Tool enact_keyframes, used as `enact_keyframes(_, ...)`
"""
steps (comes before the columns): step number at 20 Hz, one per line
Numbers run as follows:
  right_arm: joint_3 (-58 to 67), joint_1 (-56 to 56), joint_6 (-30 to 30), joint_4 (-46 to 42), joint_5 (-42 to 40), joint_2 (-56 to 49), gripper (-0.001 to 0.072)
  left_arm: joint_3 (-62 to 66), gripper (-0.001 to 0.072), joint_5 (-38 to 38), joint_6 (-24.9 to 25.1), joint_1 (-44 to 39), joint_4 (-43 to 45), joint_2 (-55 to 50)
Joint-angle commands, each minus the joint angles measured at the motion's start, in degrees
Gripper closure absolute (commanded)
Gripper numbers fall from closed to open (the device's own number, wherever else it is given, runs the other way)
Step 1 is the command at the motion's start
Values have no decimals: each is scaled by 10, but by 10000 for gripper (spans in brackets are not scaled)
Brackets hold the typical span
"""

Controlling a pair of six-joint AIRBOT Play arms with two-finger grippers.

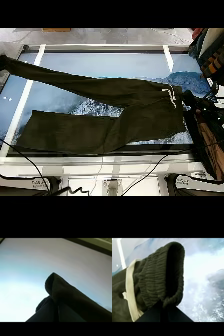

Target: Fold the clothes and pants, and hang the long-sleeved shirts on hangers.

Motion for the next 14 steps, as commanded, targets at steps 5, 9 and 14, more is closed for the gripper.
enact_keyframes(5,0,0,0,-30,-2,0,682,0,692,-59,-5,-3,-10,-83)
enact_keyframes(9,0,0,0,-50,-3,0,682,0,-13,-42,-6,-9,-29,-105)
enact_keyframes(14,1,0,0,-75,-3,0,682,0,7,-57,-7,-5,-29,-79)
